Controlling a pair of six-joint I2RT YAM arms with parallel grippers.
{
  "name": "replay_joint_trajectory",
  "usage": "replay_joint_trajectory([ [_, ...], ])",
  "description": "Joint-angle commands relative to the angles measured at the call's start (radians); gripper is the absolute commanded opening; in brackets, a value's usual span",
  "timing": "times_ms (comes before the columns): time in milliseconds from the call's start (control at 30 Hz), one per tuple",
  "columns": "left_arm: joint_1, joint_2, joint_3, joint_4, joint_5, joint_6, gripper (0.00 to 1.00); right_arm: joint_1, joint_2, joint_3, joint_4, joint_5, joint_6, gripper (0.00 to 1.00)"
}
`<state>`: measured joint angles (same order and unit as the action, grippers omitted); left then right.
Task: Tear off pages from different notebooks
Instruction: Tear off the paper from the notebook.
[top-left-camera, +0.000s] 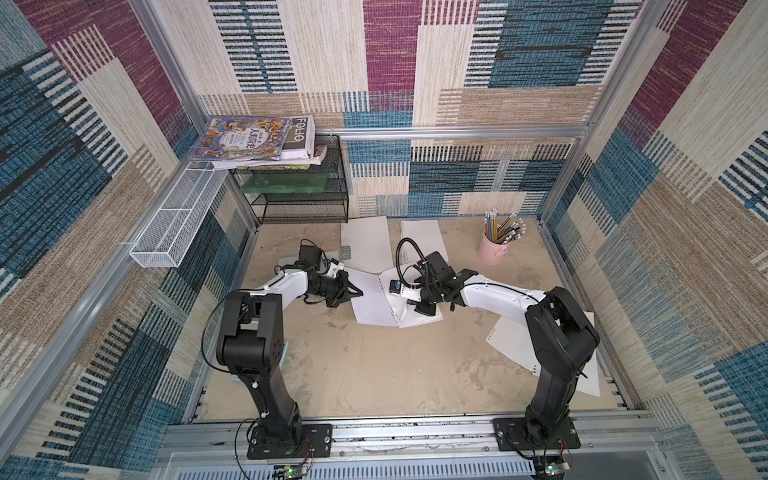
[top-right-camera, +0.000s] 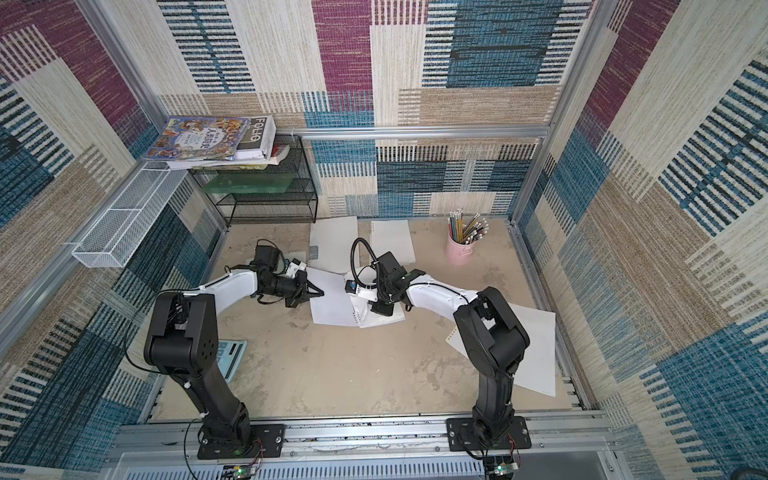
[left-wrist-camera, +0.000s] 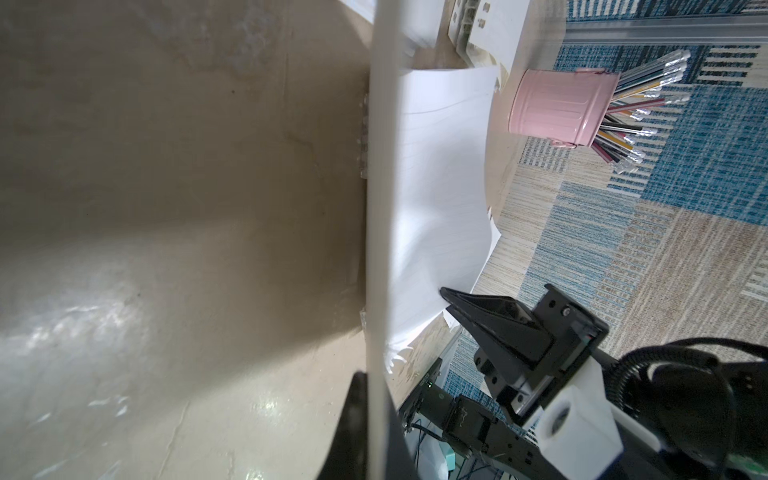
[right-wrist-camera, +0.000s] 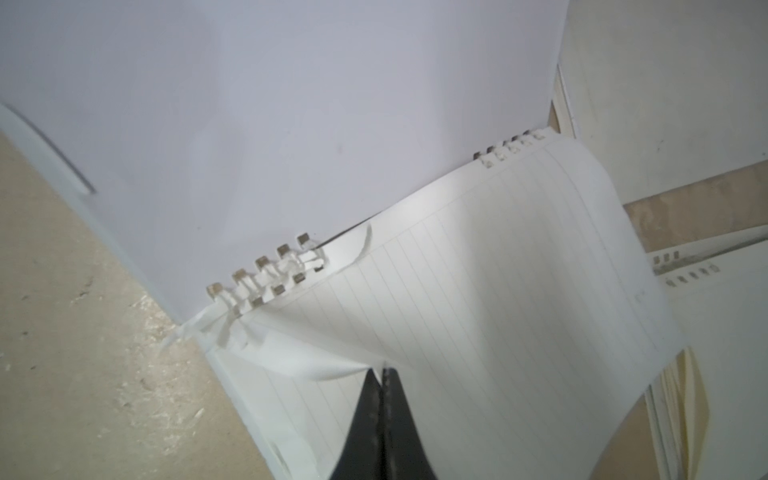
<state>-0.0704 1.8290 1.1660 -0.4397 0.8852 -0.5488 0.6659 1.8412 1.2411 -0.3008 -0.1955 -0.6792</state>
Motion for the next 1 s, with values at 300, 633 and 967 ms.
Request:
replay_joint_trajectory([
  [300, -0.039, -0.001, 0.05, -0.088, -0.026, 0.079, 0.0, 0.028, 0.107, 0.209, -0.018, -0.051, 0.02, 0.0],
  [633, -0.063, 0.006, 0.081, -0.122, -0.032, 0.119, 0.0, -0.002, 0.279, 0.431, -0.14, -0.119, 0.136, 0.0],
  [967, -0.068, 0.008, 0.079, -0.131, -0.03, 0.13, 0.0, -0.054, 0.351, 0.58, -0.111, -0.11, 0.263, 0.0],
])
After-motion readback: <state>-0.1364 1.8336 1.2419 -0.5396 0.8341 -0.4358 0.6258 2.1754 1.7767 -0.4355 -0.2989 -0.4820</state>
